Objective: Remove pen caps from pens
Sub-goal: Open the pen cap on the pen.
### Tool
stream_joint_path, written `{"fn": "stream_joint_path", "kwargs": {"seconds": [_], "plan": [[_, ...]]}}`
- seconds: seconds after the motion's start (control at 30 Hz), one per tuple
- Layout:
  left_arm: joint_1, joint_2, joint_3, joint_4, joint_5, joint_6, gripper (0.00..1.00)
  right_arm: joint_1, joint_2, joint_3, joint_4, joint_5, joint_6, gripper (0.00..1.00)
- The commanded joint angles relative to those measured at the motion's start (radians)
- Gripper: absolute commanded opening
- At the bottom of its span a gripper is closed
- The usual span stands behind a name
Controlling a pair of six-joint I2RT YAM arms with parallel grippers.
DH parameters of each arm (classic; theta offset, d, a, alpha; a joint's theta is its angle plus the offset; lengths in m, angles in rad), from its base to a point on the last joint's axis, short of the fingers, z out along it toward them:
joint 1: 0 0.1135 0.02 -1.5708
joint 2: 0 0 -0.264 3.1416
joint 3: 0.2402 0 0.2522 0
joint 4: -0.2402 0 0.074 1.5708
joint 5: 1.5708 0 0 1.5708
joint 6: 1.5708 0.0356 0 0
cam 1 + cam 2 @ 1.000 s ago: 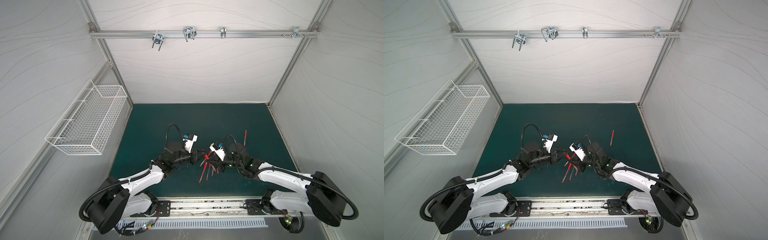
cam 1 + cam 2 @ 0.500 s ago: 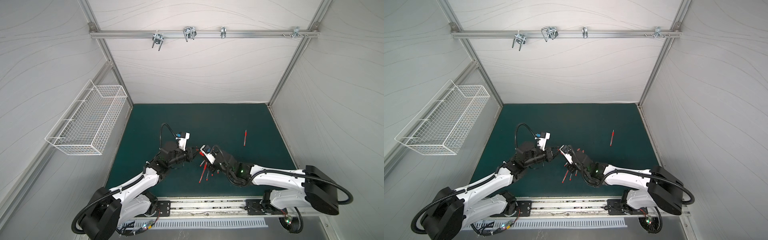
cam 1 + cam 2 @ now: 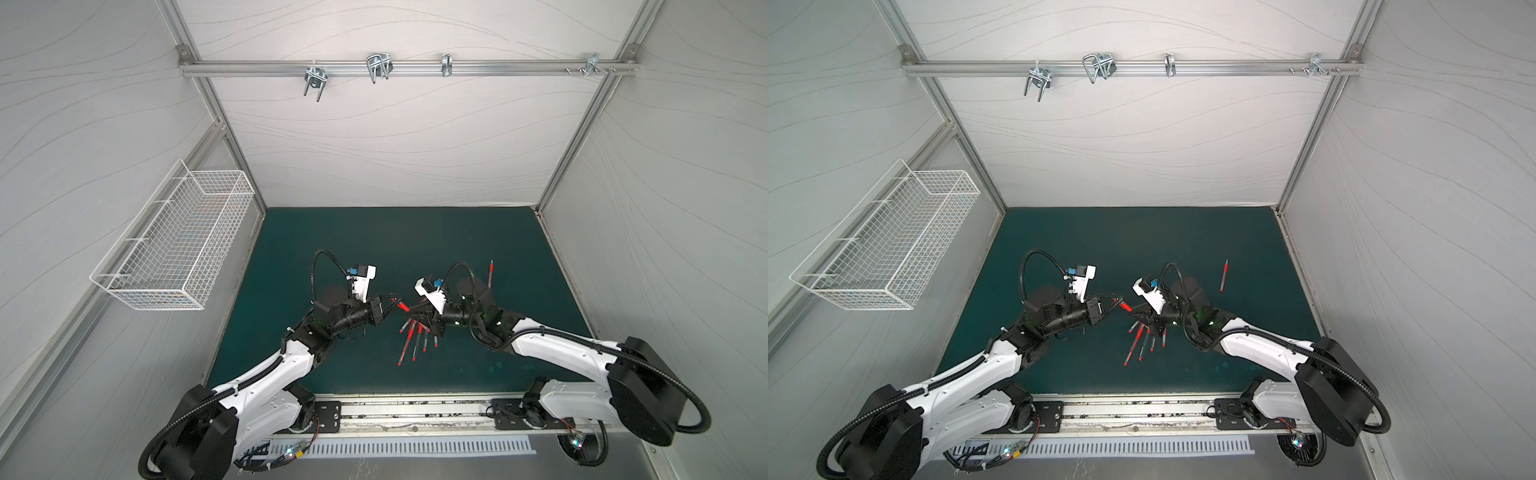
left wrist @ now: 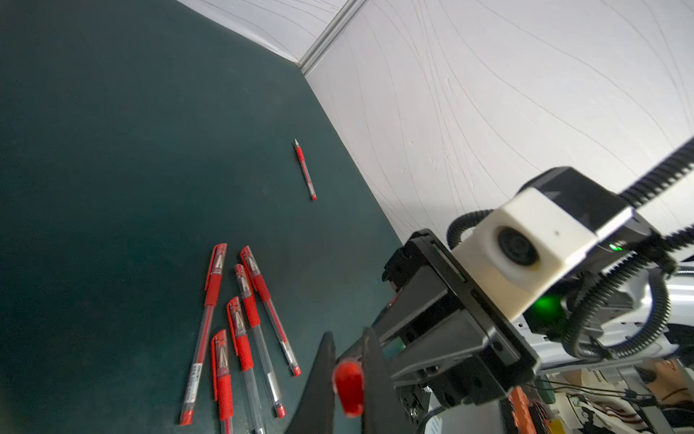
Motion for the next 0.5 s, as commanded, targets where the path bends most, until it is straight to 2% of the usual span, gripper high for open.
{"fn": "stream_joint_path", "kwargs": {"seconds": [0.0,0.1,0.2,0.27,0.33,0.37,0.43,0.47], "plan": [[0.07,-0.014,-0.009,0.051,-0.151,-0.007,0.0,-0.016,-0.046,-0.034,-0.145,0.007,0.019,0.0],[0.072,-0.008,0.001,0.043,-0.152,-0.023,0.0,0.147,-0.072,-0.009,-0.238,0.432,-0.092,0.0],[0.085,-0.009,-0.004,0.038,-0.159,-0.057,0.0,0.326,-0.028,0.027,-0.266,0.873,-0.17,0.0],[0.102,-0.01,-0.005,0.032,-0.158,-0.085,0.0,0.398,0.024,0.048,-0.254,1.064,-0.206,0.0],[0.113,-0.017,-0.006,0.018,-0.162,-0.099,0.0,0.428,0.061,0.066,-0.244,1.139,-0.215,0.0],[0.114,-0.021,-0.005,0.013,-0.166,-0.103,0.0,0.428,0.065,0.071,-0.251,1.117,-0.205,0.0],[0.116,-0.032,-0.006,0.011,-0.165,-0.105,0.0,0.403,0.048,0.065,-0.262,0.993,-0.182,0.0],[0.117,-0.04,-0.005,0.006,-0.168,-0.104,0.0,0.37,0.03,0.061,-0.279,0.889,-0.162,0.0]]}}
